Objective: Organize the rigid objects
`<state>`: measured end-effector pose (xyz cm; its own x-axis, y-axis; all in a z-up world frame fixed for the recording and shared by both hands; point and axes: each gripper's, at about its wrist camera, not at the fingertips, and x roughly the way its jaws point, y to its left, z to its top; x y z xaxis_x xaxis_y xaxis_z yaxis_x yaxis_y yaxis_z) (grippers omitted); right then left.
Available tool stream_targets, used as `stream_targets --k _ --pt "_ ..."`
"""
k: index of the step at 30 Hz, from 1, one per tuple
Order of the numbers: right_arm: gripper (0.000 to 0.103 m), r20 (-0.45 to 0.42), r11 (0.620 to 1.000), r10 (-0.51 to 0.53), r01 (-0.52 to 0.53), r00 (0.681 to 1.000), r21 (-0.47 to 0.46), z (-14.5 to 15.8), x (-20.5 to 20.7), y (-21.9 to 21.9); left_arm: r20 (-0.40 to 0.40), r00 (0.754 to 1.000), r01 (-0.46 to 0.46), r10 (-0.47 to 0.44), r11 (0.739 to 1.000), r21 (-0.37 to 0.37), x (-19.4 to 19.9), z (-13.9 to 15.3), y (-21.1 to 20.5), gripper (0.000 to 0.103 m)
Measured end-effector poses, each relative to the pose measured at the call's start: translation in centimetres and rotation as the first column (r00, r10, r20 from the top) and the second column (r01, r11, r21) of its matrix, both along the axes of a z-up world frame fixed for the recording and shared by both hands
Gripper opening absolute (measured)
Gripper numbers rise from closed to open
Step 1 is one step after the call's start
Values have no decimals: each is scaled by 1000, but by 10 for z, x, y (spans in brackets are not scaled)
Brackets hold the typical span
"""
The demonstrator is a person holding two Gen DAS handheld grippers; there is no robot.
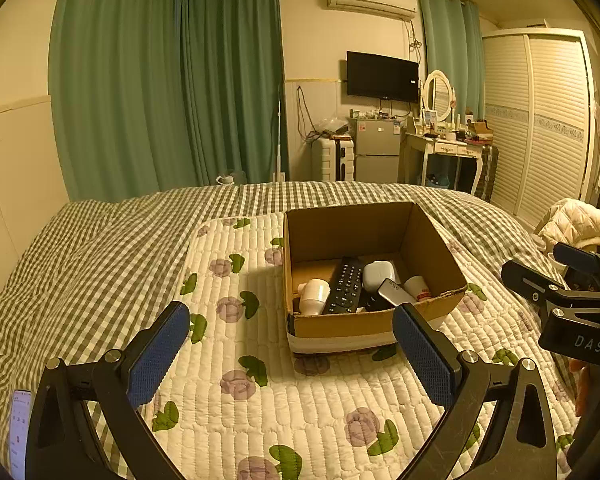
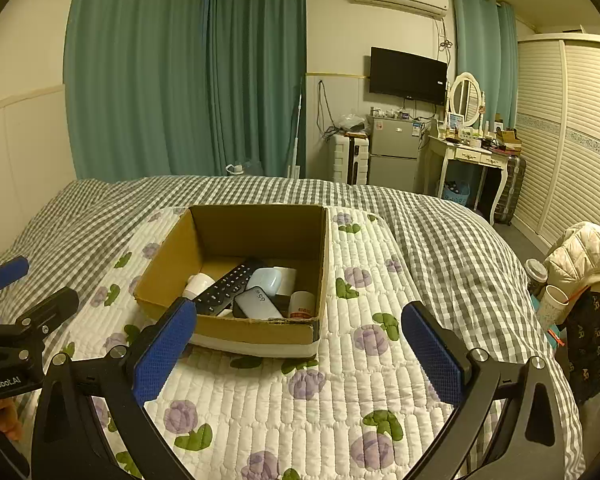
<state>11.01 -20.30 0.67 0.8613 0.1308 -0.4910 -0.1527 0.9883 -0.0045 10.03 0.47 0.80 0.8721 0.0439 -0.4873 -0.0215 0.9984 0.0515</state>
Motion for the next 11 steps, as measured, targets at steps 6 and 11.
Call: stream_targets --k 6,11 --pt "103 -6 1000 -6 6 1000 -3 -1 2 -1 -14 1000 1 -2 1000 -12 0 -1 2 103" --pt "103 -7 1000 -9 9 1000 -6 -1 2 0 -20 1000 2 -2 1000 -15 1 -2 2 103"
